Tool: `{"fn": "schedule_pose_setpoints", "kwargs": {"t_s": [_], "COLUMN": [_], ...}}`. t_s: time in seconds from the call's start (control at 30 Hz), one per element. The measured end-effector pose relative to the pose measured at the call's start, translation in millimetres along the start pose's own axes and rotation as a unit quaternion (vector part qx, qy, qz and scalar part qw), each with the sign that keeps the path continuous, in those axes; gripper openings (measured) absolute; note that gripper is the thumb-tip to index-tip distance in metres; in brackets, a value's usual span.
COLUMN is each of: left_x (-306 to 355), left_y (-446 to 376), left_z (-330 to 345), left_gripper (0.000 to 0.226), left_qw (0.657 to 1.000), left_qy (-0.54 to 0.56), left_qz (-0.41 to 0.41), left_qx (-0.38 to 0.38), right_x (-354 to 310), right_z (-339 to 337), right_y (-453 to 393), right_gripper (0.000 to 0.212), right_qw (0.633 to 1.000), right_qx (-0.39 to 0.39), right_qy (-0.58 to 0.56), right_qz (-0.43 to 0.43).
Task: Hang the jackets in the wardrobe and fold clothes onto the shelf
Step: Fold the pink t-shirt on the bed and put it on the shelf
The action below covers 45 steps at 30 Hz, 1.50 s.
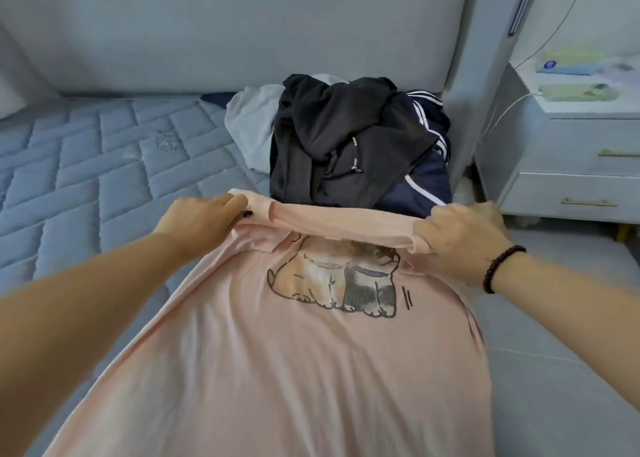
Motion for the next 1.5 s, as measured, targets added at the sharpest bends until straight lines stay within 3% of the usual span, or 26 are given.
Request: {"fn": "schedule_pose_setpoints", "kwargs": {"t_s": [0.1,0.2,0.33,0.43,0.67,0.73,0.93,1.03,1.13,1.27,1.37,1.5], "left_x": [-4,-4,2,8,18,21,26,34,54,70,92,163], "left_y": [51,101,161,202,277,294,339,361,381,397,399,387], "left_z": [-4,-7,-13,-14,-30,-36,-50,-53,-53,-54,-56,-74], "left_gripper": [0.010,0.006,0.041,0.064,0.032,0.029,0.016,0.039,0.037,0.040,0.025,0.025], "left_qw": [0.997,0.993,0.970,0.961,0.945,0.949,0.958,0.979,0.977,0.981,0.978,0.935], "left_qy": [0.013,-0.007,0.044,0.059,0.050,0.040,-0.004,0.021,0.072,0.125,0.177,0.342], "left_qz": [0.066,0.117,0.226,0.256,0.320,0.309,0.284,0.202,0.199,0.139,-0.005,-0.080], "left_qx": [-0.023,-0.031,0.076,0.086,0.049,0.044,0.039,0.008,-0.009,-0.053,-0.114,-0.047], "right_x": [-43,-87,-140,-183,-257,-270,-295,-303,-312,-314,-305,-273], "right_z": [-18,-41,-67,-87,-122,-124,-143,-157,-167,-164,-166,-163], "right_y": [24,48,85,105,138,152,182,186,194,208,215,228], "right_gripper": [0.026,0.030,0.035,0.037,0.028,0.037,0.034,0.021,0.026,0.022,0.025,0.024], "right_qw": [0.991,0.986,0.980,0.978,0.942,0.913,0.901,0.926,0.939,0.908,0.875,0.777], "right_qx": [-0.045,-0.095,-0.147,-0.166,-0.300,-0.356,-0.382,-0.340,-0.316,-0.378,-0.346,-0.197], "right_qy": [-0.063,-0.103,-0.131,-0.125,-0.130,-0.161,-0.151,-0.134,-0.124,-0.172,-0.289,-0.360], "right_qz": [-0.109,-0.094,-0.022,-0.002,0.078,0.116,0.139,0.088,0.052,0.053,0.179,0.477]}}
Point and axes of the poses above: each hand's wrist, its own y-axis away from the middle knuckle, its own z-axis out of the palm, x = y × z, the point moved 2 cm from there along -y, towards the middle knuckle, and after that the axes turned 2 degrees about -x, right-handed, at the moved point
